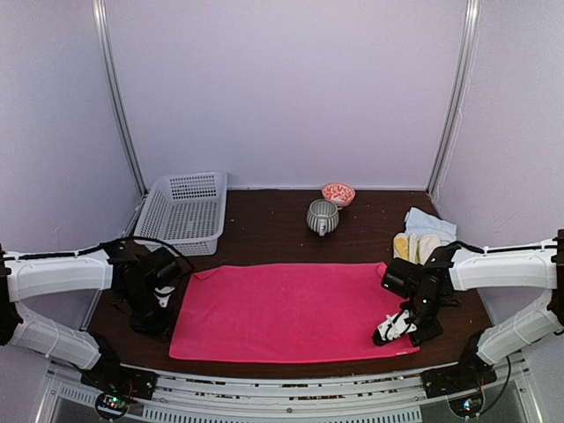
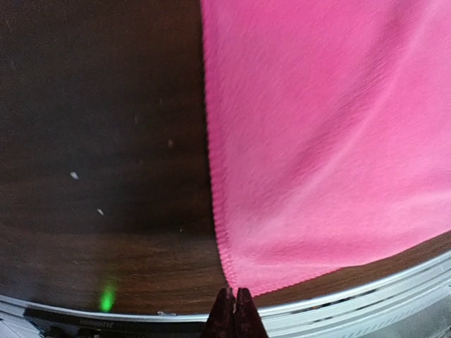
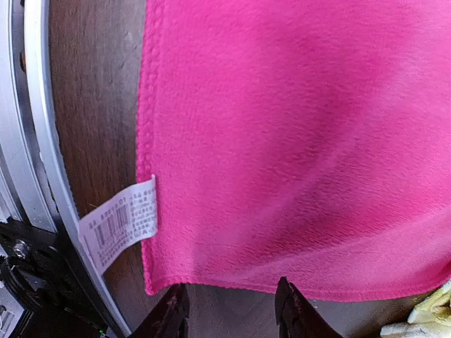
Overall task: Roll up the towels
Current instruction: Move the towel to the corner of the board.
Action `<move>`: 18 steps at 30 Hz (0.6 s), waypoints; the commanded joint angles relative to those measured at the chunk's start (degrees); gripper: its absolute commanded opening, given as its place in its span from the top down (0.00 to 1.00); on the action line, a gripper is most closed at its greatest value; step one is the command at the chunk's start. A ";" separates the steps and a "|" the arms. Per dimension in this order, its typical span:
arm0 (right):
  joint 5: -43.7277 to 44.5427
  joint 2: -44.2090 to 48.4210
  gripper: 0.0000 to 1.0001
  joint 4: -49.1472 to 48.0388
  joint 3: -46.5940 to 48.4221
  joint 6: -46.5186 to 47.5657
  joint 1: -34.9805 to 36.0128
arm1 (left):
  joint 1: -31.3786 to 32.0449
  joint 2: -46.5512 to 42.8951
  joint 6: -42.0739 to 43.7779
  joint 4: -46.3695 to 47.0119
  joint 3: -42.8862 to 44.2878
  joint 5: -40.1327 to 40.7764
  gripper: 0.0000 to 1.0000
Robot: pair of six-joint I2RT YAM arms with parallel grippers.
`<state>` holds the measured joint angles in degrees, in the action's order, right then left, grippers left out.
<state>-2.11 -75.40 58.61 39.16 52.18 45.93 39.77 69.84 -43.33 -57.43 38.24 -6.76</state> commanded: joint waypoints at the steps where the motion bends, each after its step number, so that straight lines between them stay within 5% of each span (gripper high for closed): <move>1: -0.63 3.18 0.56 4.29 4.93 -2.12 -1.52 | 0.17 1.02 7.35 -1.86 11.57 6.78 0.93; 6: -8.03 2.41 0.56 3.68 12.86 -3.12 -9.39 | 0.20 6.76 24.29 4.46 21.26 11.04 0.43; 11: -17.23 -6.12 0.60 -2.31 22.85 -12.30 -22.69 | 1.81 12.56 37.01 6.80 29.68 20.94 0.21; 15: -18.30 -10.62 0.61 -9.16 24.82 -19.44 -27.63 | 3.40 14.99 43.05 12.48 28.62 24.63 0.24; 18: -16.60 -12.53 0.61 -12.83 24.02 -21.75 -28.46 | 4.15 20.39 45.96 13.65 27.56 30.18 0.46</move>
<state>-17.26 -86.32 51.44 63.51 37.10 18.31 42.96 84.53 -5.98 -48.21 66.65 14.70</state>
